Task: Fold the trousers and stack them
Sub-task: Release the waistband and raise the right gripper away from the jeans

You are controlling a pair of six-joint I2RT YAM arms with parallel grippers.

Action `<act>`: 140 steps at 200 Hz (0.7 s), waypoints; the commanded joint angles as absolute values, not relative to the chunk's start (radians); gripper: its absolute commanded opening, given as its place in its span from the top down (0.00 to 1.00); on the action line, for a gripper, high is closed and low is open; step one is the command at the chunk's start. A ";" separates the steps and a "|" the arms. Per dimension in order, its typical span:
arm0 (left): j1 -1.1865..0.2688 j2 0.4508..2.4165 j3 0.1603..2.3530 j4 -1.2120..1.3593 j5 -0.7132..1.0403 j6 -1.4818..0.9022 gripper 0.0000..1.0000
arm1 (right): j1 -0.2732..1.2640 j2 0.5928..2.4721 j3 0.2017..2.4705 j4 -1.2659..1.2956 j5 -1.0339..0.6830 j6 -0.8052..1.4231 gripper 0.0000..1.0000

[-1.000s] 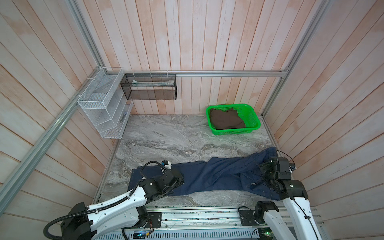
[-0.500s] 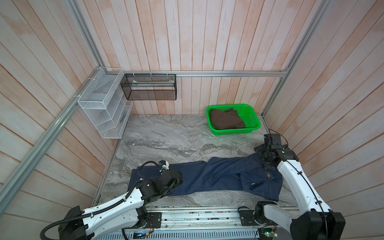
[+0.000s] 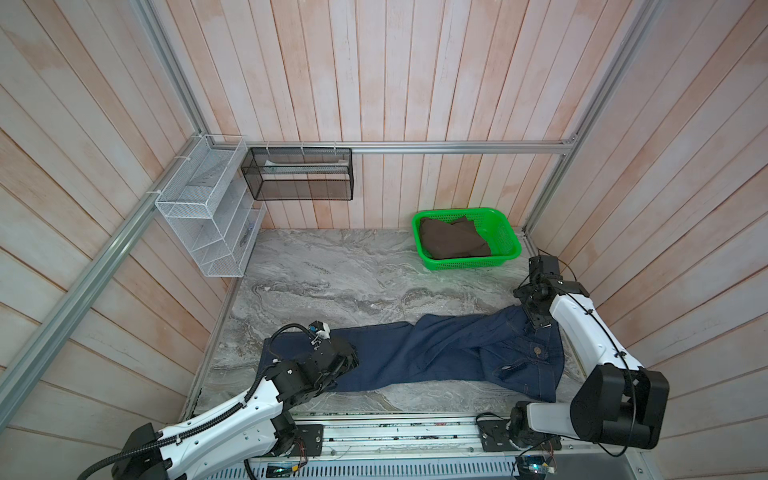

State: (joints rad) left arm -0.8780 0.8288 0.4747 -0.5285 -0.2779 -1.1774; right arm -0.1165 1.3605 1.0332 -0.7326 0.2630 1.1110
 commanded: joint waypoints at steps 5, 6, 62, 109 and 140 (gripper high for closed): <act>-0.869 0.808 0.467 -0.577 -0.307 -1.172 0.34 | -0.169 1.381 0.994 -0.683 0.247 1.097 0.42; -0.868 0.807 0.467 -0.578 -0.308 -1.172 0.34 | -0.170 1.381 0.993 -0.681 0.245 1.097 0.43; -0.844 0.786 0.480 -0.629 -0.324 -1.170 0.33 | -0.230 1.268 0.979 -0.676 0.169 1.079 1.00; -0.833 0.753 0.489 -0.673 -0.339 -1.179 0.33 | -0.264 1.172 1.021 -0.694 0.156 1.080 0.29; -0.828 0.763 0.489 -0.663 -0.338 -1.175 0.33 | -0.269 1.289 1.041 -0.684 0.066 1.077 0.20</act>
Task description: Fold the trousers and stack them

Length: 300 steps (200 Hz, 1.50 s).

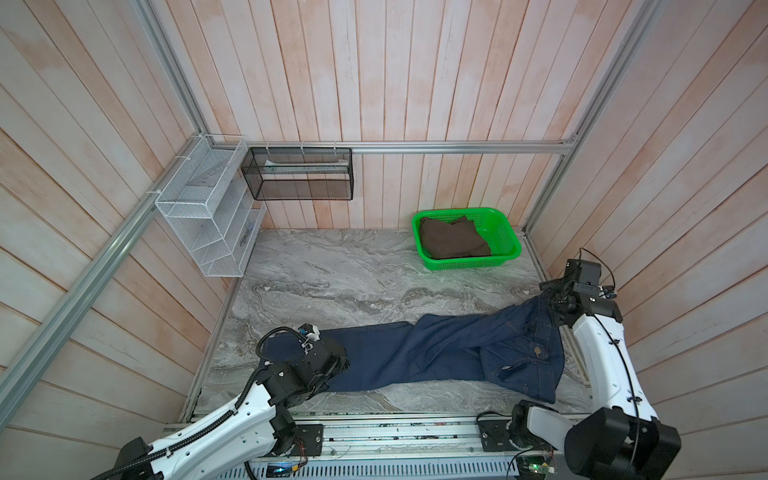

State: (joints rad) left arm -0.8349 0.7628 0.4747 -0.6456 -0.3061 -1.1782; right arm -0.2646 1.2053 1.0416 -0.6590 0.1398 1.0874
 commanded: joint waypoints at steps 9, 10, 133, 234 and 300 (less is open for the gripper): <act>-0.829 0.765 0.488 -0.659 -0.339 -1.175 0.33 | -0.270 1.310 1.043 -0.668 0.049 1.083 0.19; -0.828 0.766 0.487 -0.657 -0.339 -1.175 0.33 | -0.270 1.312 1.043 -0.667 0.049 1.083 0.19; -0.666 0.783 0.396 -0.507 -0.219 -1.044 0.31 | -0.261 1.507 1.101 -0.666 -0.034 1.118 0.21; -0.607 0.717 0.419 -0.650 -0.233 -1.123 0.31 | -0.281 1.159 1.056 -0.695 0.030 1.172 1.00; -0.605 0.468 0.359 -0.873 -0.294 -1.454 0.30 | -0.337 0.993 0.883 -0.627 0.043 1.189 1.00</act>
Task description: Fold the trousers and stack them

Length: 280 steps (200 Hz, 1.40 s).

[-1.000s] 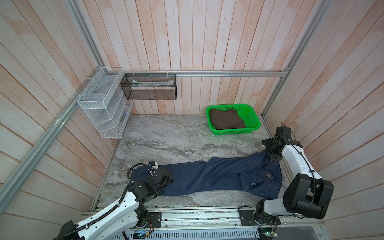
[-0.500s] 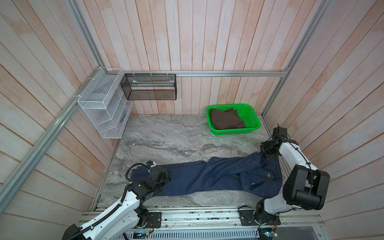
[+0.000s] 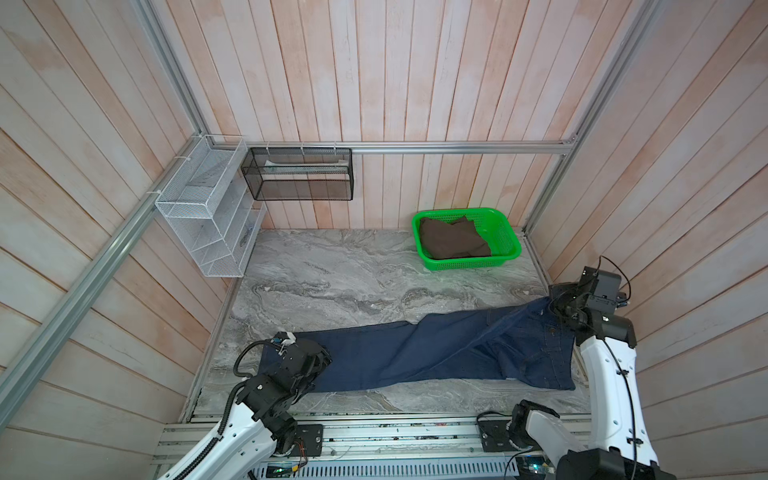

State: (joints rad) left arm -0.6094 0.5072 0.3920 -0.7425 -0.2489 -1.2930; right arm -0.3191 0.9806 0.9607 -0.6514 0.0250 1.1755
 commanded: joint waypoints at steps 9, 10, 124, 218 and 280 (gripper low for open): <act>-0.606 0.461 0.351 -0.893 -0.292 -1.489 0.30 | -0.353 0.992 0.853 -0.602 0.033 1.198 1.00; -0.605 0.460 0.350 -0.896 -0.292 -1.493 0.30 | -0.354 0.992 0.850 -0.600 0.031 1.198 1.00; -0.606 0.551 0.357 -1.071 -0.369 -1.744 0.27 | -0.580 1.110 0.822 -0.475 -0.049 1.298 1.00; -0.605 0.680 0.341 -0.887 -0.314 -1.680 0.25 | -0.671 1.151 0.823 -0.415 -0.208 1.347 1.00; -0.685 0.738 0.297 -0.778 -0.202 -1.734 0.27 | -0.686 1.191 0.873 -0.404 -0.285 1.345 1.00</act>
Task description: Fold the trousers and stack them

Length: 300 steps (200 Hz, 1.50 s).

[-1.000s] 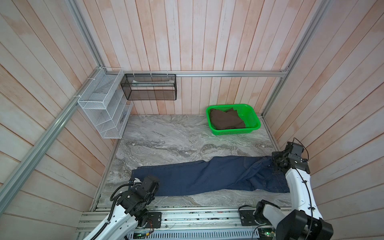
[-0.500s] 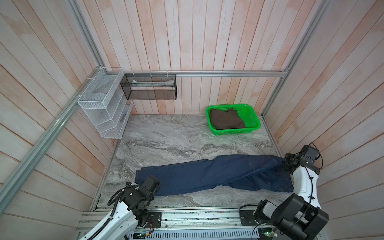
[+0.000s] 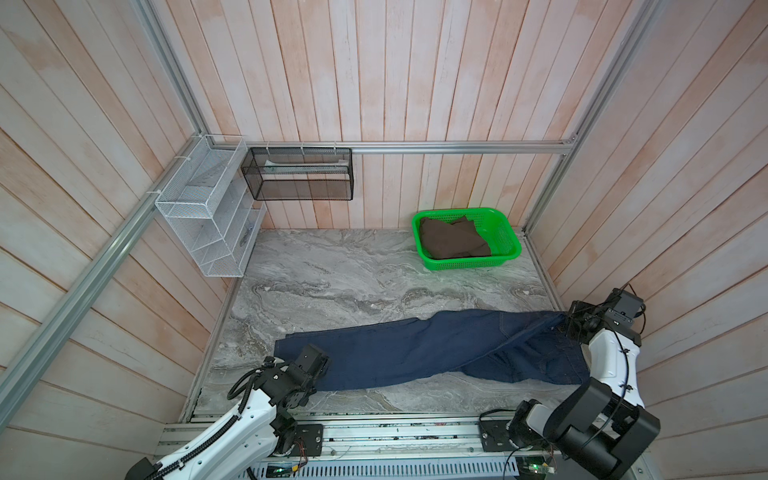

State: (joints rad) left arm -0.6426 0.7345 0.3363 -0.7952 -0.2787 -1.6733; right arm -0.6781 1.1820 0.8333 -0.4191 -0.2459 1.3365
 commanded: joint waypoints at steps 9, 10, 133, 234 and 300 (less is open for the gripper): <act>-0.708 0.730 0.295 -0.785 -0.199 -1.760 0.27 | -0.686 1.192 0.870 -0.402 -0.288 1.346 1.00; -0.710 0.729 0.295 -0.785 -0.198 -1.762 0.27 | -0.686 1.192 0.870 -0.402 -0.289 1.346 1.00; -0.747 0.697 0.394 -0.896 -0.301 -1.790 1.00 | -0.686 1.199 0.854 -0.393 -0.311 1.335 1.00; -0.535 0.739 0.743 -1.027 -0.491 -1.458 1.00 | -0.635 1.183 0.831 -0.400 -0.283 1.300 1.00; -0.255 0.856 0.936 -0.931 -0.474 -1.139 1.00 | -0.601 1.133 0.796 -0.472 -0.246 1.221 1.00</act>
